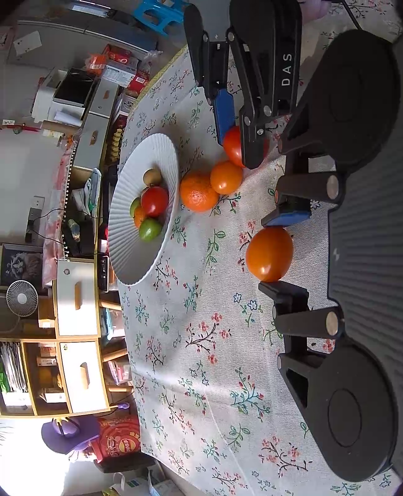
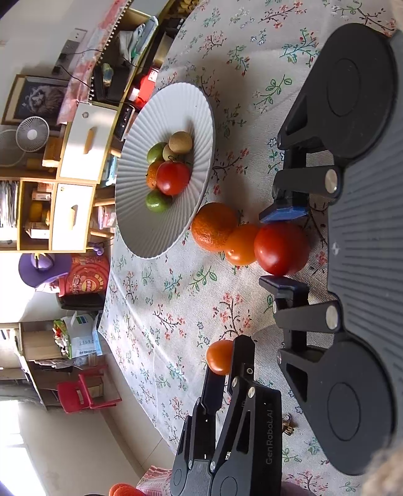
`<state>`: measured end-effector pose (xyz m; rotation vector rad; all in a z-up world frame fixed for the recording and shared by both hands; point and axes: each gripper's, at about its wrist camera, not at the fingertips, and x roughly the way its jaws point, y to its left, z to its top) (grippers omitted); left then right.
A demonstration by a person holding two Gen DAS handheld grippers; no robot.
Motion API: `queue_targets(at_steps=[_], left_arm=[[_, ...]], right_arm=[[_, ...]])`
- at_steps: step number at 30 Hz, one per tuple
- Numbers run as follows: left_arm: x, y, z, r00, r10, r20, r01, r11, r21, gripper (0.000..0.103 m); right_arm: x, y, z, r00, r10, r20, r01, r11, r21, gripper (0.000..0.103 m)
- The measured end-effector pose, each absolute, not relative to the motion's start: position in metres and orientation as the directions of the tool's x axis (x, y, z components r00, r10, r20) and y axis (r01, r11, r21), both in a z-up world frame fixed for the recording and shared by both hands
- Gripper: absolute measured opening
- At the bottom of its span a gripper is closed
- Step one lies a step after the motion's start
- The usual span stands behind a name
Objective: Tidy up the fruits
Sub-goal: 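Carry both tomatoes into the white bowl and open both tools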
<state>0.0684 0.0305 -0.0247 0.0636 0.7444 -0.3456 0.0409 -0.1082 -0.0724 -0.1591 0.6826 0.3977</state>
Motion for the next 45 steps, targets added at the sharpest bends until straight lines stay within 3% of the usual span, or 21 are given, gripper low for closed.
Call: queue_targets(at_steps=[26, 36, 45], left_arm=[[0.096, -0.003, 0.006, 0.715, -0.321, -0.621, 0.338, 0.936, -0.095, 0.037], [0.106, -0.005, 0.01, 0.701, -0.338, -0.628, 0.351, 0.93, -0.109, 0.037], [0.168, -0.016, 0.011, 0.691, -0.335, -0.641, 0.342, 0.932, -0.118, 0.037]], right_arm=[[0.062, -0.149, -0.035, 0.767, 0.326, -0.553, -0.308, 0.943, 0.127, 0.032], [0.077, -0.149, -0.03, 0.77, 0.304, -0.561, -0.318, 0.945, 0.077, 0.032], [0.129, -0.176, -0.031, 0.791, 0.279, -0.545, -0.271, 0.958, 0.096, 0.032]])
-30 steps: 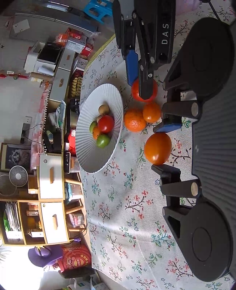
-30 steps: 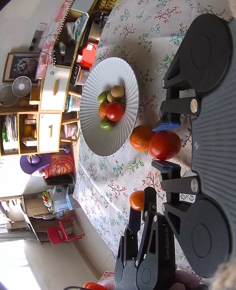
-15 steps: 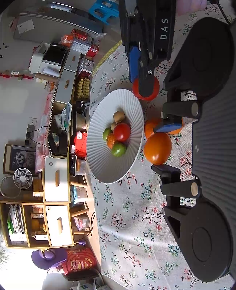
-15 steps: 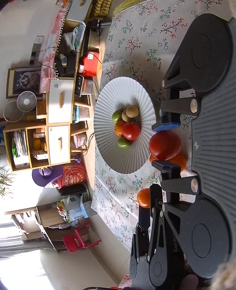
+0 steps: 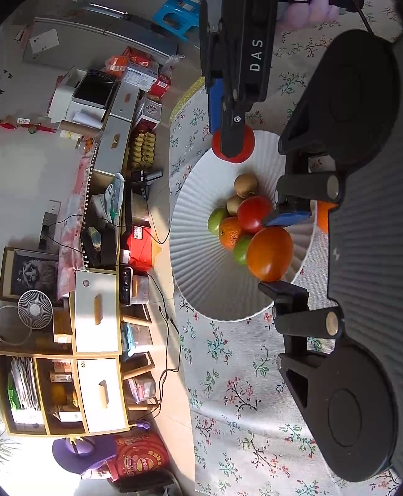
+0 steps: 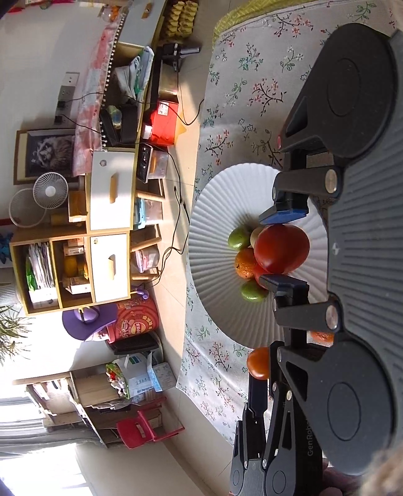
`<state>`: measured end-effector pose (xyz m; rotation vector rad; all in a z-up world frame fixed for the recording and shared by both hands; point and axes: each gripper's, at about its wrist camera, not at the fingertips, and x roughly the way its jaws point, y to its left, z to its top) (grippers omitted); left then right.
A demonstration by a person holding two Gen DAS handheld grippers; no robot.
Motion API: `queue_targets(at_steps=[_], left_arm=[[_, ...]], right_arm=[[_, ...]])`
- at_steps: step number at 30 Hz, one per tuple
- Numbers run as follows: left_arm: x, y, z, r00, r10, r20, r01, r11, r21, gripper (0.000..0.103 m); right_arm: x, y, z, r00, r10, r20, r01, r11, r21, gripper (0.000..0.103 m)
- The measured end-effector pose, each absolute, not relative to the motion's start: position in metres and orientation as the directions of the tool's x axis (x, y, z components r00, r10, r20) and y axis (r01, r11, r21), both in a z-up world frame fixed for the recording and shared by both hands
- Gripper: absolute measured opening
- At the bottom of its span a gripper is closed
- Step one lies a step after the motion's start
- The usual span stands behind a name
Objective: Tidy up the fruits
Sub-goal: 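Carry both tomatoes into the white bowl and open both tools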
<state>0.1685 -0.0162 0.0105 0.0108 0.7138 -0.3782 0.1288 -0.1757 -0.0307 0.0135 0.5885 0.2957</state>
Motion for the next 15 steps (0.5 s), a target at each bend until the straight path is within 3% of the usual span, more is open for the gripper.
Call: queue_targets(at_steps=[15], left_arm=[[0.222, -0.039, -0.006, 0.684, -0.33, -0.651, 0.35, 0.931, -0.105, 0.037]], right_arm=[[0.164, -0.187, -0.044, 0.805, 0.248, -0.538, -0.263, 0.964, 0.051, 0.032]])
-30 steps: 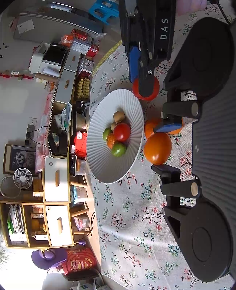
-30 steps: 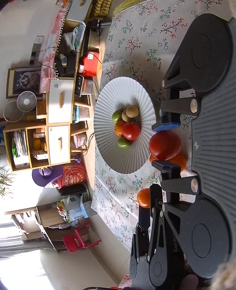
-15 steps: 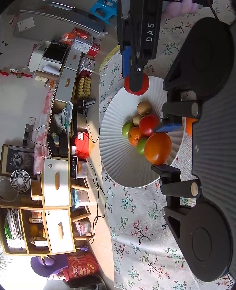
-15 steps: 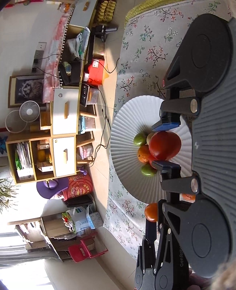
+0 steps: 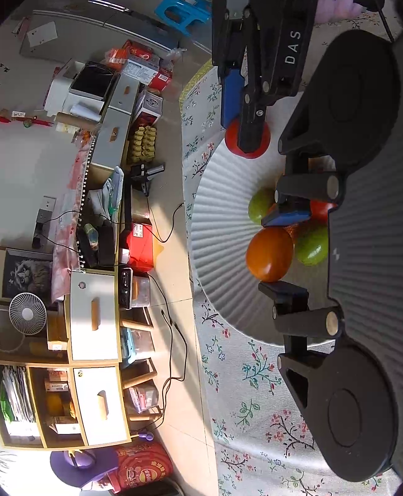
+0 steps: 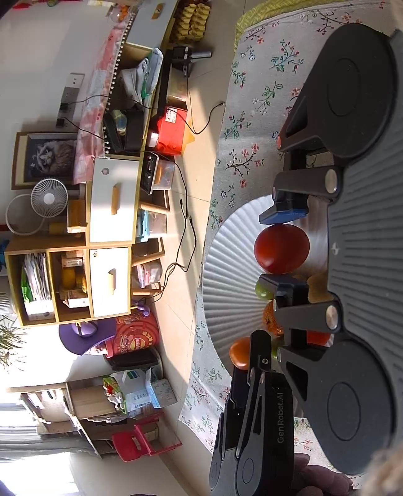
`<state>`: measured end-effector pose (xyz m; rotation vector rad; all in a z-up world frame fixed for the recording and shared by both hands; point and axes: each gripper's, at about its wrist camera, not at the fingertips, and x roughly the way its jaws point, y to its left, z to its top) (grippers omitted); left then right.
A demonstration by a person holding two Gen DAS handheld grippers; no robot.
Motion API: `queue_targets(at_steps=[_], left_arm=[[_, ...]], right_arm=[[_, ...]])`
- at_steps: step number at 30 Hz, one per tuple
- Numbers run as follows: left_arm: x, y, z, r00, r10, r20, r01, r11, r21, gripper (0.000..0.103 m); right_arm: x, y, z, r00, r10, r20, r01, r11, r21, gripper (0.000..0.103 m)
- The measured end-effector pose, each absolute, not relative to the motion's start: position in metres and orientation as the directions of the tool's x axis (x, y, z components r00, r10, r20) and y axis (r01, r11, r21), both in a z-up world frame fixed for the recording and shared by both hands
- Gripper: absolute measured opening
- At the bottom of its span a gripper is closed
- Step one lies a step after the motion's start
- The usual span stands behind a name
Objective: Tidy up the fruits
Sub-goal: 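Carry both tomatoes into the white bowl and open both tools, then withdraw both open tools from the bowl toward the two mandarins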
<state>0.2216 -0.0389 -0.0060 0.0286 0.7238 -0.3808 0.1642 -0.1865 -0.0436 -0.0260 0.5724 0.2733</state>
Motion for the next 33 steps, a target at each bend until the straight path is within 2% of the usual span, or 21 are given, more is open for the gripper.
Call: queue_targets(at_steps=[13, 18, 20, 25, 33], left_arm=[[0.227, -0.039, -0.003, 0.692, -0.331, -0.641, 0.351, 0.931, -0.101, 0.04], [0.217, -0.038, 0.004, 0.702, -0.335, -0.628, 0.36, 0.928, -0.093, 0.058], [0.213, -0.036, 0.006, 0.7, -0.339, -0.628, 0.362, 0.927, -0.098, 0.061], [0.199, -0.029, 0.012, 0.703, -0.33, -0.63, 0.348, 0.932, -0.101, 0.071], [0.169, -0.024, 0.018, 0.698, -0.308, -0.646, 0.344, 0.936, -0.075, 0.083]], right_arm=[[0.164, -0.183, -0.041, 0.807, 0.271, -0.525, -0.299, 0.954, 0.033, 0.032], [0.161, -0.188, -0.033, 0.813, 0.273, -0.514, -0.29, 0.956, 0.048, 0.042], [0.16, -0.189, -0.029, 0.815, 0.267, -0.513, -0.283, 0.958, 0.049, 0.043], [0.151, -0.19, -0.023, 0.827, 0.245, -0.506, -0.26, 0.965, 0.041, 0.057], [0.132, -0.187, -0.016, 0.824, 0.234, -0.516, -0.255, 0.966, 0.029, 0.07]])
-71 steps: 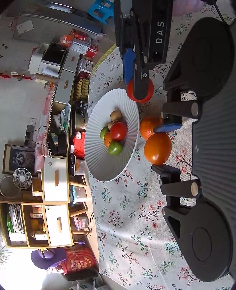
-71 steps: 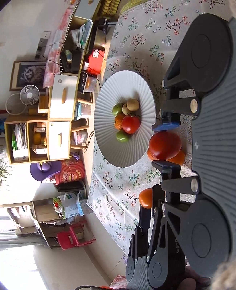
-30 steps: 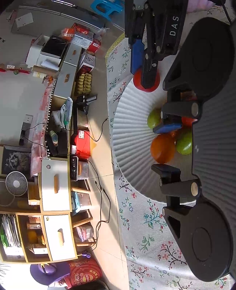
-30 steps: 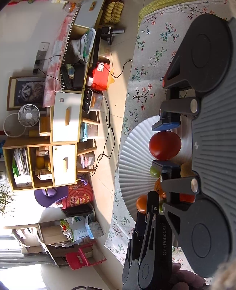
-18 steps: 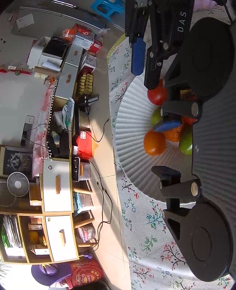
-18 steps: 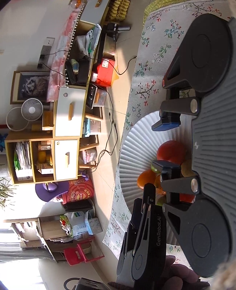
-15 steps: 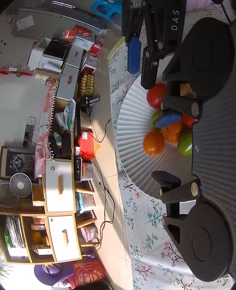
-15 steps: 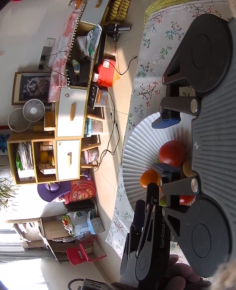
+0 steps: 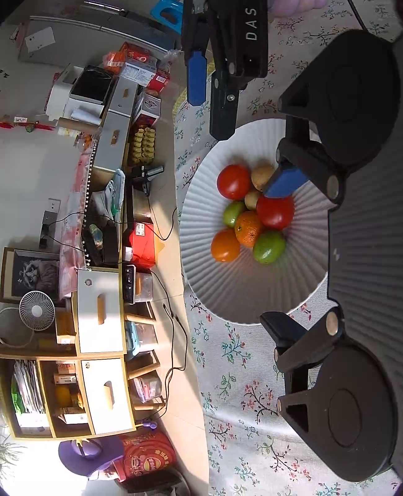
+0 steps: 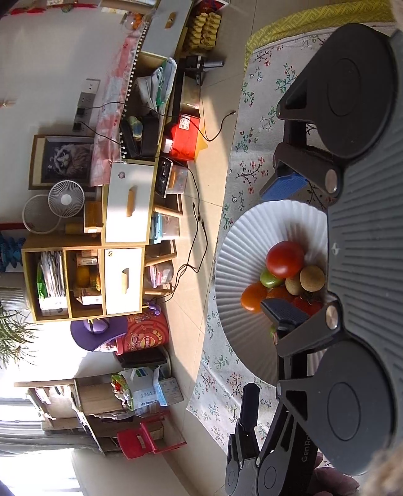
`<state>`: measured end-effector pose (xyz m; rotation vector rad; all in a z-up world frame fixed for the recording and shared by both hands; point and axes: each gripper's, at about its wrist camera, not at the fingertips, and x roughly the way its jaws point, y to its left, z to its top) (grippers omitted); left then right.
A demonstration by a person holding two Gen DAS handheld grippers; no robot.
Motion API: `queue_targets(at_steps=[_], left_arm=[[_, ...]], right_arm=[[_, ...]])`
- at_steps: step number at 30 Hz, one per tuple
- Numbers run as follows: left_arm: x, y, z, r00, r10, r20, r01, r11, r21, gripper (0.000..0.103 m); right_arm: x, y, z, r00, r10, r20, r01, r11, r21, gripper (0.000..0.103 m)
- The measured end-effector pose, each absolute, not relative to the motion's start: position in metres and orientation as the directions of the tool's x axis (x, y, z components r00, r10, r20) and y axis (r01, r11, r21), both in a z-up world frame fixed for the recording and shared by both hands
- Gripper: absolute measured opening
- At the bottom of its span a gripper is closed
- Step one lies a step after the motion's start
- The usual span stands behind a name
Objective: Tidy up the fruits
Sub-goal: 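Withdraw both open tools from the bowl toward the two mandarins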
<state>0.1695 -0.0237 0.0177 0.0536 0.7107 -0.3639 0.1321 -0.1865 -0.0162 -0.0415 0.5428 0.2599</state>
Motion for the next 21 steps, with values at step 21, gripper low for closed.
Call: queue_targets(at_steps=[21], left_arm=[[0.096, -0.005, 0.006, 0.677, -0.276, -0.683, 0.347, 0.937, -0.034, 0.1]], right_arm=[[0.083, -0.175, -0.023, 0.801, 0.232, -0.552, -0.234, 0.97, 0.068, 0.095]])
